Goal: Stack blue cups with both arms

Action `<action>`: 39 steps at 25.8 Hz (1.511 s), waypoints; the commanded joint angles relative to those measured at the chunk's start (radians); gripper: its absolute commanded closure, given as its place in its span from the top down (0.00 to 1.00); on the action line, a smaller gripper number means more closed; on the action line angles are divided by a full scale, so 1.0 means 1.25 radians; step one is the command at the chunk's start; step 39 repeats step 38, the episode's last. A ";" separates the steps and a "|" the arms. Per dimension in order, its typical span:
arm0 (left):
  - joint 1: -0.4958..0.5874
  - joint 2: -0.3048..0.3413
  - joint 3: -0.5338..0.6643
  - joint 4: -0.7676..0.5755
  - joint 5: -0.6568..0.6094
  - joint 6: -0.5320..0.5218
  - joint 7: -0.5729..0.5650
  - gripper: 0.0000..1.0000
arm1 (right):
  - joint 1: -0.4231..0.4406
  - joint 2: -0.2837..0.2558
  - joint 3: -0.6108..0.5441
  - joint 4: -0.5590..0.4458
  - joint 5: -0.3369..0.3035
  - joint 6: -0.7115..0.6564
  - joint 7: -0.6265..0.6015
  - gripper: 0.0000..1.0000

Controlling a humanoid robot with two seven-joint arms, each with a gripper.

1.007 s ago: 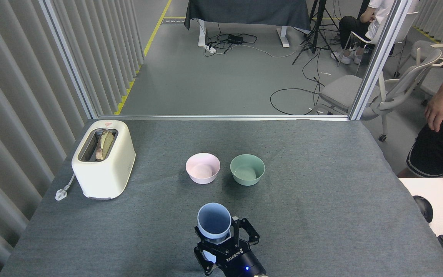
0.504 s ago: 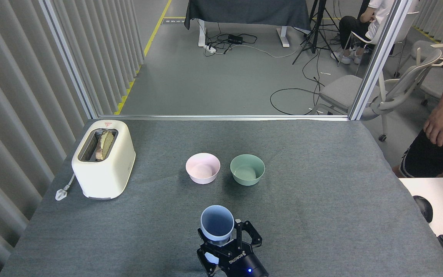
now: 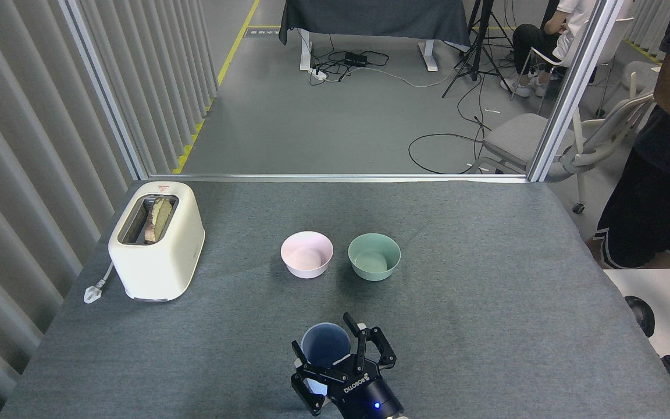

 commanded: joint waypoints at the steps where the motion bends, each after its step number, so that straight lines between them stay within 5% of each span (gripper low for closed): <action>1: 0.000 0.000 0.000 0.000 0.000 -0.001 0.000 1.00 | -0.004 0.002 -0.017 -0.072 -0.051 0.003 -0.050 1.00; 5: 0.000 0.000 0.000 0.000 0.000 0.000 0.000 1.00 | 0.006 -0.014 -0.149 -0.096 -0.126 0.003 -0.048 1.00; 10: -0.003 -0.001 0.000 0.000 0.000 -0.001 0.000 1.00 | 0.142 -0.122 -0.291 -0.086 -0.131 -0.061 -0.065 1.00; 19: -0.019 0.001 0.020 -0.011 0.000 0.000 0.000 1.00 | 0.355 -0.112 -0.425 -0.073 -0.131 -0.105 -0.164 1.00; 39: -0.020 0.004 0.074 -0.014 0.011 0.013 0.000 1.00 | 0.371 -0.113 -0.487 -0.075 -0.163 -0.104 -0.163 1.00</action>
